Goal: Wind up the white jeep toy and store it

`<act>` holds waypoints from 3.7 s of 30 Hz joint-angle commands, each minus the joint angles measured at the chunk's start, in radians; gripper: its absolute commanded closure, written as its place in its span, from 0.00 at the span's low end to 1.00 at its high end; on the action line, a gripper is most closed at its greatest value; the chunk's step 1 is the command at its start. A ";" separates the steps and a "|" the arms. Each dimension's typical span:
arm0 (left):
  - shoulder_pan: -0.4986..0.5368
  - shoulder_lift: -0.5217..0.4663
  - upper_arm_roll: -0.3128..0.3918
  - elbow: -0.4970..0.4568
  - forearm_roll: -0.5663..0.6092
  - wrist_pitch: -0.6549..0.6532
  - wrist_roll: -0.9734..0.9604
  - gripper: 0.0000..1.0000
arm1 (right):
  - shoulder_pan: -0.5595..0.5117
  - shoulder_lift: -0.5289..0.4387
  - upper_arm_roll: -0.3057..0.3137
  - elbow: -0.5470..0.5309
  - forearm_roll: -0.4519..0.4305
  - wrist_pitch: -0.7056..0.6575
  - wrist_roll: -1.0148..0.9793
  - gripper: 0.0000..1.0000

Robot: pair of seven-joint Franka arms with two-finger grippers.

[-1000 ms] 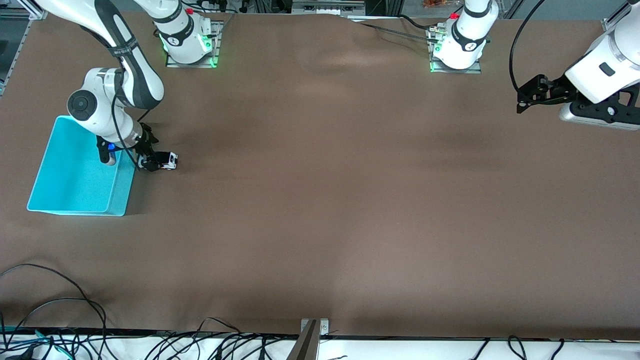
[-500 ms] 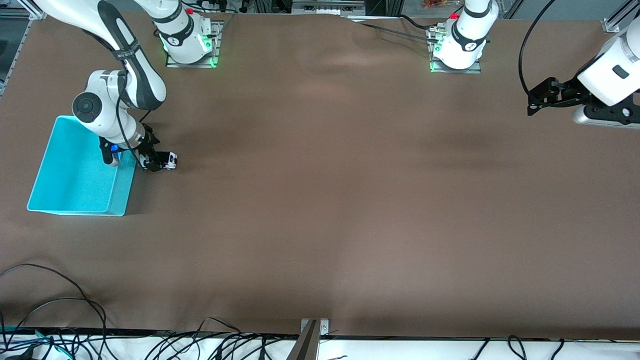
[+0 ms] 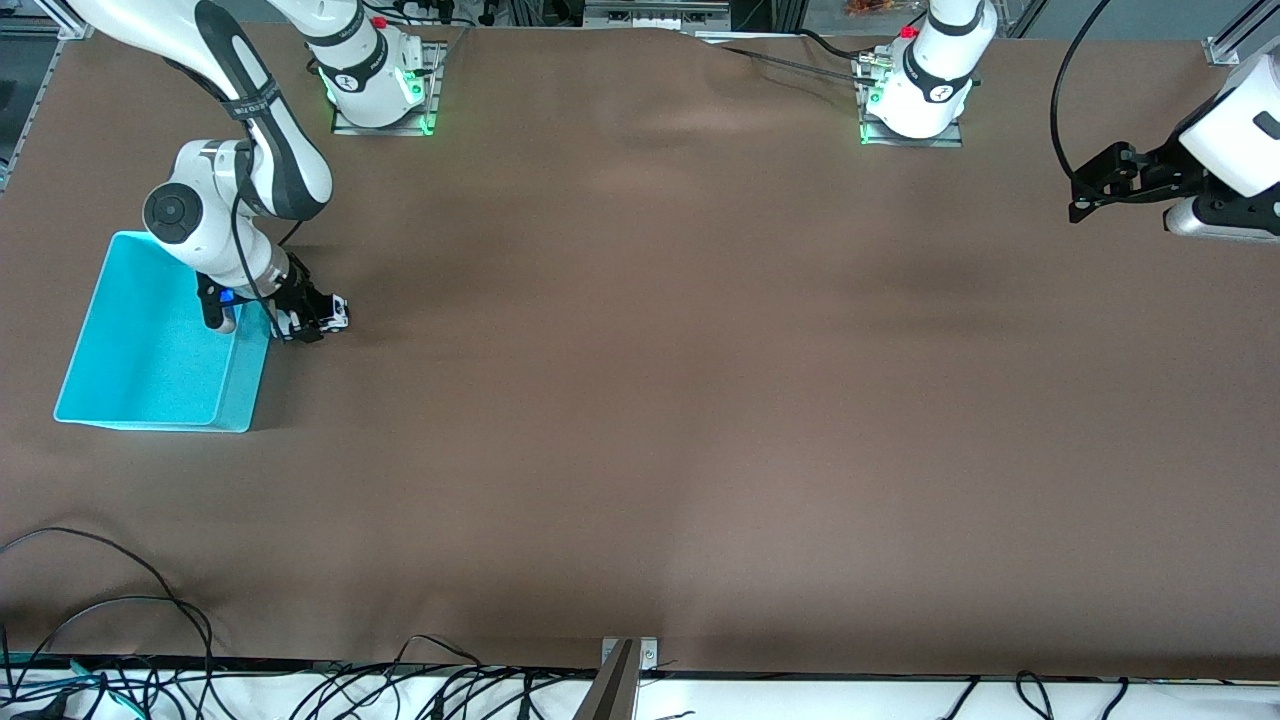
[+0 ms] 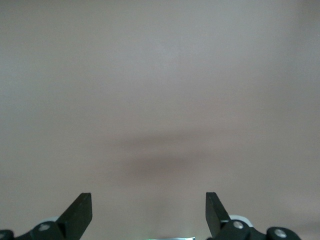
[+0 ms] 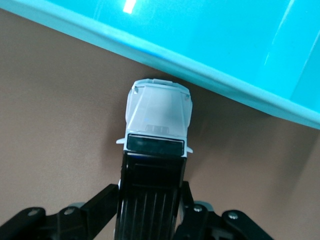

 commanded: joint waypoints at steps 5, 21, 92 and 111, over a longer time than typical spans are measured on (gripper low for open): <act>0.000 0.005 -0.017 0.034 0.017 -0.050 -0.004 0.00 | -0.001 -0.041 0.006 -0.006 -0.032 0.000 0.057 1.00; -0.009 0.006 -0.012 0.043 0.017 -0.054 -0.005 0.00 | 0.019 -0.115 0.036 0.091 -0.033 -0.219 0.048 1.00; -0.002 0.006 -0.009 0.045 0.017 -0.056 -0.005 0.00 | -0.073 0.115 -0.267 0.323 -0.254 -0.370 -1.050 1.00; 0.000 0.006 -0.009 0.047 0.017 -0.056 -0.005 0.00 | -0.131 0.195 -0.267 0.286 -0.257 -0.253 -1.052 1.00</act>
